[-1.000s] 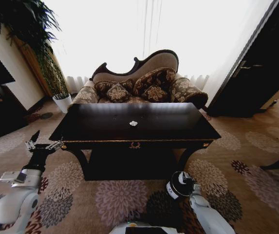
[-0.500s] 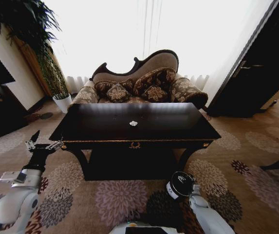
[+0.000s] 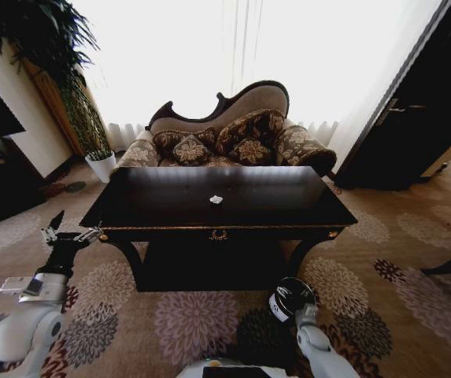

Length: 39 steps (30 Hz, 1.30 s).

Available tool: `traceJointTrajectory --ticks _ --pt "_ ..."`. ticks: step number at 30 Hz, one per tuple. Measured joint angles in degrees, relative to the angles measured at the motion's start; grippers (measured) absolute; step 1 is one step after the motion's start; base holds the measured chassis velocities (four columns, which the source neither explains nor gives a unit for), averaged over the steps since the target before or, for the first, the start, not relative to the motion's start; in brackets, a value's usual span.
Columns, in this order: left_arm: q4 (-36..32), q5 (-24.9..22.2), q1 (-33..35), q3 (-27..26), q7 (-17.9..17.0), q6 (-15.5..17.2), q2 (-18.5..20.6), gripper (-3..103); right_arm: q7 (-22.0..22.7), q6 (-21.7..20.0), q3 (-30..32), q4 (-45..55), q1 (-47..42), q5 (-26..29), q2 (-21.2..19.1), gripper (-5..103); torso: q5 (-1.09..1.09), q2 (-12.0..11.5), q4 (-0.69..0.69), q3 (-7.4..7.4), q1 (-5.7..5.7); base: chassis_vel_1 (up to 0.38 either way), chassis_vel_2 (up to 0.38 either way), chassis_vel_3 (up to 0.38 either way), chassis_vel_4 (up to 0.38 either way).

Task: Move to the front of the table and place the trash on the table into the trash bin.

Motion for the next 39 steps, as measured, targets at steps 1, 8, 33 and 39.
traceJointTrajectory --ticks 1,8,33,39 --pt "0.00 0.00 0.00 0.00 0.00 0.00 0.00 100 0.00 0.08 0.22 1.32 -0.81 0.10 0.18 100 0.00 0.00 0.00 0.00 0.00 0.000 0.000 0.000 0.000" --pt "0.00 0.00 0.00 0.00 0.00 0.00 0.00 100 0.14 1.02 2.66 14.19 -8.81 0.89 2.59 100 0.00 0.00 0.01 0.00 0.00 0.000 0.000 0.000 0.000" --pt "0.00 0.00 0.00 0.00 0.00 0.00 0.00 100 3.29 -4.07 10.66 42.52 -20.96 6.04 3.89 100 0.01 -0.01 0.01 0.00 0.00 0.000 0.000 0.000 0.000" --pt "0.00 0.00 0.00 0.00 0.00 0.00 0.00 100 3.94 -6.66 11.47 50.03 -22.64 7.29 3.82 100 0.00 -0.01 0.01 0.00 0.01 0.000 0.000 0.000 0.000"
